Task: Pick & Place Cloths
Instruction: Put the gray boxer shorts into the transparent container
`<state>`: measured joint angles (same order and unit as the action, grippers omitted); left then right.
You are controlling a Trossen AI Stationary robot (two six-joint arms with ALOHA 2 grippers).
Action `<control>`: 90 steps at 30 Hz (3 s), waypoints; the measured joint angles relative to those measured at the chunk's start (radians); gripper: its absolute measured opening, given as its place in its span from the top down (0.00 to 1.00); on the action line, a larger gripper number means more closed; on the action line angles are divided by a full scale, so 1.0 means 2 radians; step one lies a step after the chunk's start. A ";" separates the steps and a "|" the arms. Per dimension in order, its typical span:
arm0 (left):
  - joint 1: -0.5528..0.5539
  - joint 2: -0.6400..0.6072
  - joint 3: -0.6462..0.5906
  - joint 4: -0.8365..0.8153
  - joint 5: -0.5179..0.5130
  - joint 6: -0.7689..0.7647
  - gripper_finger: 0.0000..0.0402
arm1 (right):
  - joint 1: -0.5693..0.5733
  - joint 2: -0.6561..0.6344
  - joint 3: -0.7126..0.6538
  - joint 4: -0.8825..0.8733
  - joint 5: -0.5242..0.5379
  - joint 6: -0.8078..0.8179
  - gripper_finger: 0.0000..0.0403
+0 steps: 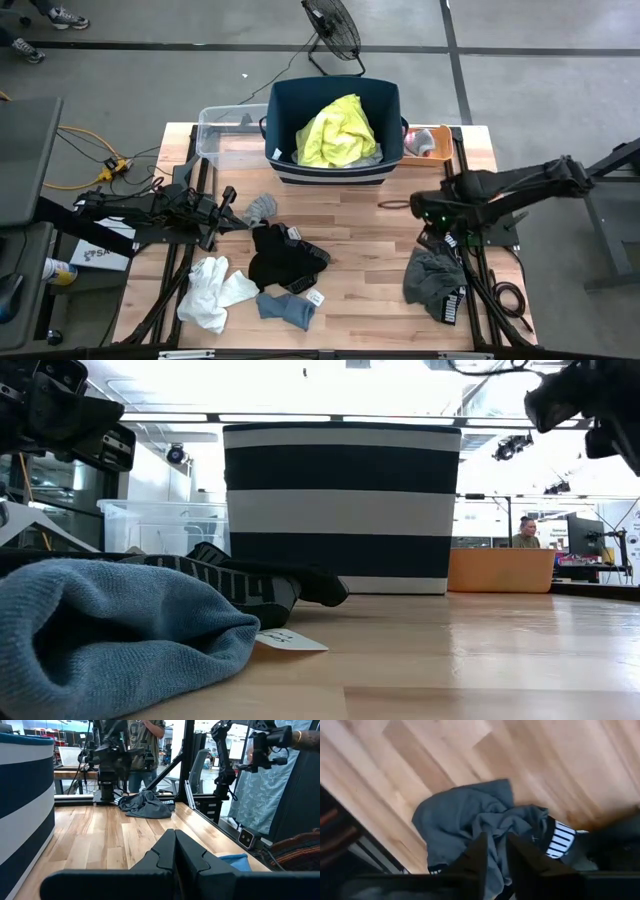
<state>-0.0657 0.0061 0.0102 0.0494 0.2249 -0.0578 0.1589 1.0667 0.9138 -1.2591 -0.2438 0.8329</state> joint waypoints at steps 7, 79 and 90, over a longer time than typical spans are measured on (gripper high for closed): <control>0.000 0.000 0.000 0.000 0.000 0.000 1.00 | 0.077 0.027 0.000 0.047 0.013 -0.045 0.52; 0.000 0.000 0.000 0.000 0.000 0.000 1.00 | 0.275 0.332 -0.067 0.186 -0.057 -0.046 0.12; 0.000 0.000 0.000 0.000 0.000 0.000 1.00 | 0.276 0.333 -0.069 0.175 -0.035 -0.095 0.35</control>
<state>-0.0655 0.0060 0.0102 0.0494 0.2252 -0.0578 0.7109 1.7317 0.7758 -0.9098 -0.3144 0.6433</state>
